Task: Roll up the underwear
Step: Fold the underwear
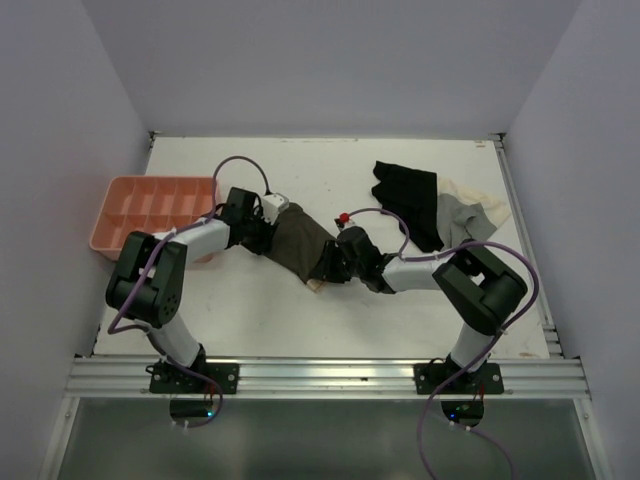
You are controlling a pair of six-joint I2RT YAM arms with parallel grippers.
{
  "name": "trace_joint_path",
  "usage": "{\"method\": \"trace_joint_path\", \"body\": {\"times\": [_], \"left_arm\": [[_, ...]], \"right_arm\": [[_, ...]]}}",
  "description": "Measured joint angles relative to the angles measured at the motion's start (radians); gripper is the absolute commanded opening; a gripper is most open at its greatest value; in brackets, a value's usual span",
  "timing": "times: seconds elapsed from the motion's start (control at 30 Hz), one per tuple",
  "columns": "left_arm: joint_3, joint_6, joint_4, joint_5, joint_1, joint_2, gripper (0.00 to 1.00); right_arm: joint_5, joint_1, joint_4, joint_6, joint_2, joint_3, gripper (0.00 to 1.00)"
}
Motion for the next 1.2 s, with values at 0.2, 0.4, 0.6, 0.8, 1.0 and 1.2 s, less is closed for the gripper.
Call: {"method": "trace_joint_path", "body": {"times": [0.2, 0.4, 0.6, 0.8, 1.0, 1.2], "left_arm": [[-0.011, 0.043, -0.05, -0.008, 0.001, -0.034, 0.32], [-0.017, 0.1, -0.147, 0.02, 0.002, -0.105, 0.36], [-0.052, 0.132, -0.246, 0.146, 0.0, -0.259, 0.49], [0.004, 0.083, -0.196, 0.301, -0.002, -0.405, 0.66], [0.026, -0.141, 0.074, 0.456, -0.003, -0.3, 0.96], [-0.017, -0.392, 0.36, 0.529, -0.002, -0.14, 0.99]], "right_arm": [[-0.043, 0.0, -0.032, -0.062, -0.014, 0.0, 0.23], [-0.092, 0.0, -0.131, -0.143, -0.053, 0.0, 0.22], [-0.149, 0.0, -0.235, -0.211, -0.139, -0.026, 0.39], [-0.152, 0.0, -0.257, -0.206, -0.38, -0.055, 0.69], [-0.104, -0.056, -0.02, -0.077, -0.462, -0.094, 0.85], [-0.044, -0.099, 0.394, 0.171, -0.227, -0.314, 0.76]]}}
